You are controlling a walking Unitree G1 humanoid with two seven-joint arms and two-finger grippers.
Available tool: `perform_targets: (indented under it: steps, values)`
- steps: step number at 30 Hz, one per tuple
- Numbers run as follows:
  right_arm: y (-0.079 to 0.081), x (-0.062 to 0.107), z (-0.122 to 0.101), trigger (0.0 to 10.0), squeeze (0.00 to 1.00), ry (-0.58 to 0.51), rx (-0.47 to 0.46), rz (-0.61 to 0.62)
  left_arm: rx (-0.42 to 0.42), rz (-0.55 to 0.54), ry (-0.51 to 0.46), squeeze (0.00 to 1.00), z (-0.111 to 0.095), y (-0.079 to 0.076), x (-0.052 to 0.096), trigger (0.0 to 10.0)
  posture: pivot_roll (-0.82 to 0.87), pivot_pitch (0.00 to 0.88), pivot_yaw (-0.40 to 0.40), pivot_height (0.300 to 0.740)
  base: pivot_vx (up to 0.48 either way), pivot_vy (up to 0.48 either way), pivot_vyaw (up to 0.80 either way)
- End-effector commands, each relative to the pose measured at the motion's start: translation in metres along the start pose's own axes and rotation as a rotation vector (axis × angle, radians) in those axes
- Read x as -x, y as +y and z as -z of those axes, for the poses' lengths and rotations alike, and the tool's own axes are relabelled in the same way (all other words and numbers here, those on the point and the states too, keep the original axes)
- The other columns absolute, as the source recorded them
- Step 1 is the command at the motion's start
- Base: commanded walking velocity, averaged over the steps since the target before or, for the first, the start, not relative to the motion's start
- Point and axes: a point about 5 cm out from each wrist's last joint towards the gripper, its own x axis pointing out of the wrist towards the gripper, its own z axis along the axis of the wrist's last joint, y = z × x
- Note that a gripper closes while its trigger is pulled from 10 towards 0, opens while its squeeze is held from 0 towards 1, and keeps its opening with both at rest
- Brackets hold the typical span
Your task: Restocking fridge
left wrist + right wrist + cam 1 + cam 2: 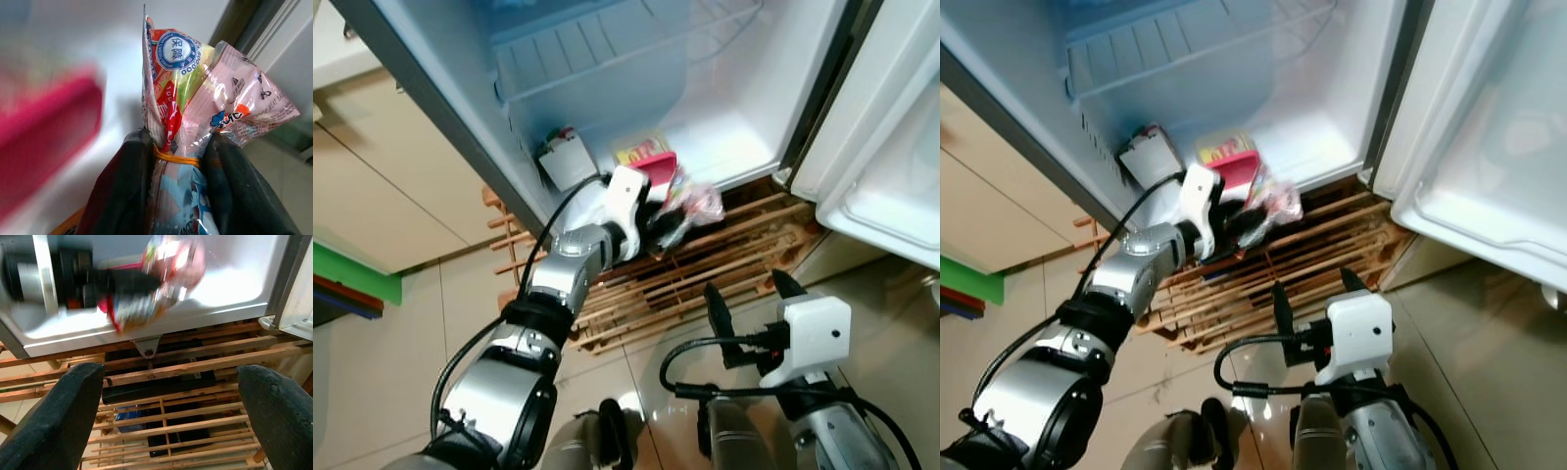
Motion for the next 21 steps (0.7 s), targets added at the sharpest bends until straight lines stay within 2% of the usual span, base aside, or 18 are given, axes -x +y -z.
perform_targets:
  steps: [1, 6, 7, 9, 11, 14, 16, 17, 18, 21]
  values:
    - [0.003, 0.002, 0.005, 10.0, 0.0, 0.02, -0.012, -0.01, 0.014, 0.008, -0.03, 0.0, -0.009, 0.0, 0.004, 0.0, -0.26, 0.265, 0.174, 0.74, 0.0, 0.0, 0.0]
    - [0.004, 0.002, 0.006, 10.0, 0.0, 0.02, -0.012, -0.012, 0.002, -0.001, -0.062, 0.0, -0.02, -0.002, 0.001, 0.0, -0.26, 0.256, 0.175, 0.74, 0.0, 0.0, 0.0]
    - [0.004, 0.001, 0.006, 10.0, 0.0, 0.019, -0.012, -0.013, -0.025, -0.009, -0.055, 0.0, -0.019, -0.002, 0.0, 0.0, -0.26, 0.256, 0.175, 0.74, 0.0, 0.0, 0.0]
    - [0.004, 0.001, 0.006, 10.0, 0.0, 0.017, -0.012, -0.014, -0.185, -0.043, -0.004, 0.0, -0.011, -0.001, 0.0, 0.0, -0.26, 0.25, 0.175, 0.74, 0.0, 0.0, 0.0]
    - [0.004, 0.0, 0.006, 10.0, 0.0, 0.015, -0.01, -0.015, -0.273, -0.045, 0.041, 0.0, -0.003, -0.002, -0.002, 0.0, -0.27, 0.243, 0.176, 0.74, 0.0, 0.0, 0.0]
    - [0.005, -0.001, 0.006, 10.0, 0.0, 0.013, -0.01, -0.017, -0.353, -0.103, 0.111, 0.0, 0.008, 0.003, -0.005, 0.0, -0.27, 0.24, 0.179, 0.74, 0.0, 0.0, 0.0]
    - [0.005, 0.0, 0.006, 10.0, 0.0, 0.012, -0.011, -0.017, -0.34, -0.165, 0.123, 0.0, 0.009, 0.008, -0.008, 0.0, -0.27, 0.24, 0.18, 0.74, 0.0, 0.0, 0.0]
    - [0.006, 0.0, 0.006, 10.0, 0.0, 0.012, -0.01, -0.016, -0.375, -0.187, 0.118, 0.0, 0.006, 0.009, -0.012, 0.0, -0.28, 0.243, 0.181, 0.74, 0.0, 0.0, 0.0]
    - [0.006, 0.0, 0.006, 10.0, 0.0, 0.012, -0.01, -0.016, -0.375, -0.187, 0.118, 0.0, 0.006, 0.009, -0.012, 0.0, -0.28, 0.243, 0.181, 0.74, 0.0, 0.0, 0.0]
    - [0.007, 0.001, 0.005, 10.0, 0.0, 0.012, -0.01, -0.013, -0.516, -0.192, 0.091, 0.0, -0.005, 0.008, -0.016, 0.0, -0.29, 0.249, 0.185, 0.74, 0.0, 0.0, 0.0]
